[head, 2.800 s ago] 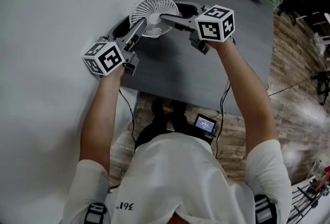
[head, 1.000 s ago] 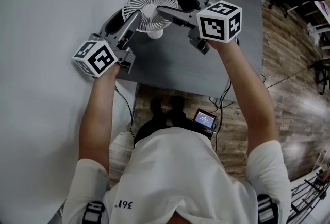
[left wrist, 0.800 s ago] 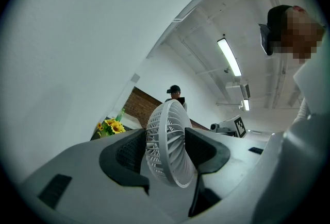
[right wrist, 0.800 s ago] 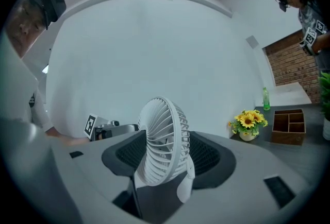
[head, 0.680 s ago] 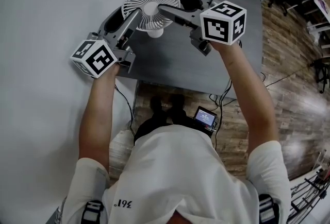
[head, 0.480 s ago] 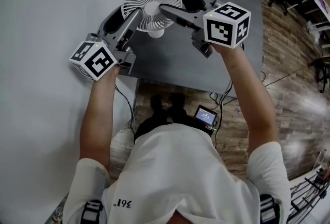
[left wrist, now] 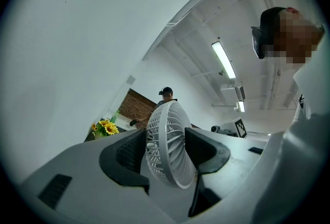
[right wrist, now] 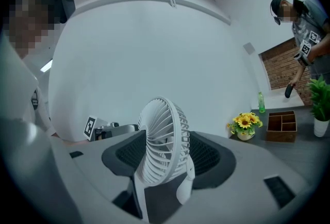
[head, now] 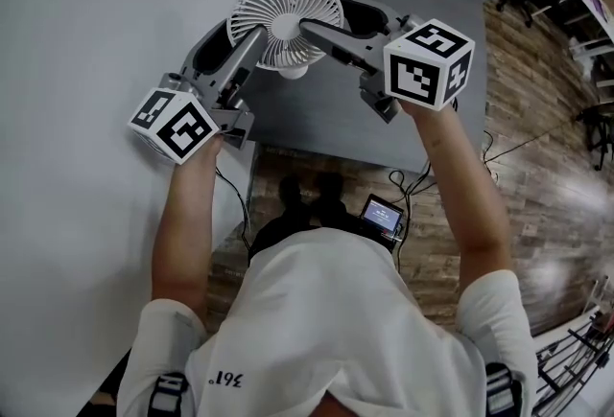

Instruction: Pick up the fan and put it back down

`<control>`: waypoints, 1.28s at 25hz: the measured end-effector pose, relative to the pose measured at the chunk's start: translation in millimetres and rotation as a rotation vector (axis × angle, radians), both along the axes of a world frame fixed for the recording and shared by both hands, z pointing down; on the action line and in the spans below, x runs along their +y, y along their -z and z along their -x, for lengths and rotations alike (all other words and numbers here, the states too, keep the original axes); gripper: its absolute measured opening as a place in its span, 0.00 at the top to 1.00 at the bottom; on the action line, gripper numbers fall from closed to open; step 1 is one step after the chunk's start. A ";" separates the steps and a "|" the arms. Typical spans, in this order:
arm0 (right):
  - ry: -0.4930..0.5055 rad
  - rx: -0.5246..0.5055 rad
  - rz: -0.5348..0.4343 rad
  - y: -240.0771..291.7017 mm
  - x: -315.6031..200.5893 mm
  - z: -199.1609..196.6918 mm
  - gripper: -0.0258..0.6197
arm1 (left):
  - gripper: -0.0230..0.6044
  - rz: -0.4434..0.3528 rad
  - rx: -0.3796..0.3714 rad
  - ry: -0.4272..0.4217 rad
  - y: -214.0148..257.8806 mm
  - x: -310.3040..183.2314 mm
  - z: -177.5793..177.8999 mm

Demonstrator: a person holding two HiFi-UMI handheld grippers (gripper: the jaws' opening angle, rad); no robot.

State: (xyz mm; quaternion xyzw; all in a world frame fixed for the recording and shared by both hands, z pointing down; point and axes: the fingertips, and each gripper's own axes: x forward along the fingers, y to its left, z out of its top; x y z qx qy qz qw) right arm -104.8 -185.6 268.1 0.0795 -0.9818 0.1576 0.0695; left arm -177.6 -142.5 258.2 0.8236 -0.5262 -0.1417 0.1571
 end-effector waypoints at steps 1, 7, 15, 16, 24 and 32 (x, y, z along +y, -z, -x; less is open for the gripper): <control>-0.002 0.000 0.001 0.3 0.0 -0.4 0.55 | 0.56 0.001 0.002 -0.001 0.3 -0.1 -0.3; -0.020 -0.006 0.007 3.0 1.1 -2.5 0.55 | 0.56 0.001 0.006 -0.010 2.7 -0.2 -1.3; -0.053 -0.003 0.021 4.9 -0.7 -3.3 0.55 | 0.56 0.011 0.022 -0.035 4.1 -4.7 -0.5; -0.055 -0.003 0.022 4.7 0.2 -4.0 0.55 | 0.56 0.011 0.022 -0.037 3.9 -4.1 -0.9; -0.065 -0.033 0.028 10.7 58.1 -41.4 0.55 | 0.56 -0.016 0.006 -0.044 13.5 52.6 -37.4; -0.080 -0.054 0.027 19.6 90.0 -67.1 0.55 | 0.56 -0.038 0.015 -0.059 25.1 81.6 -61.4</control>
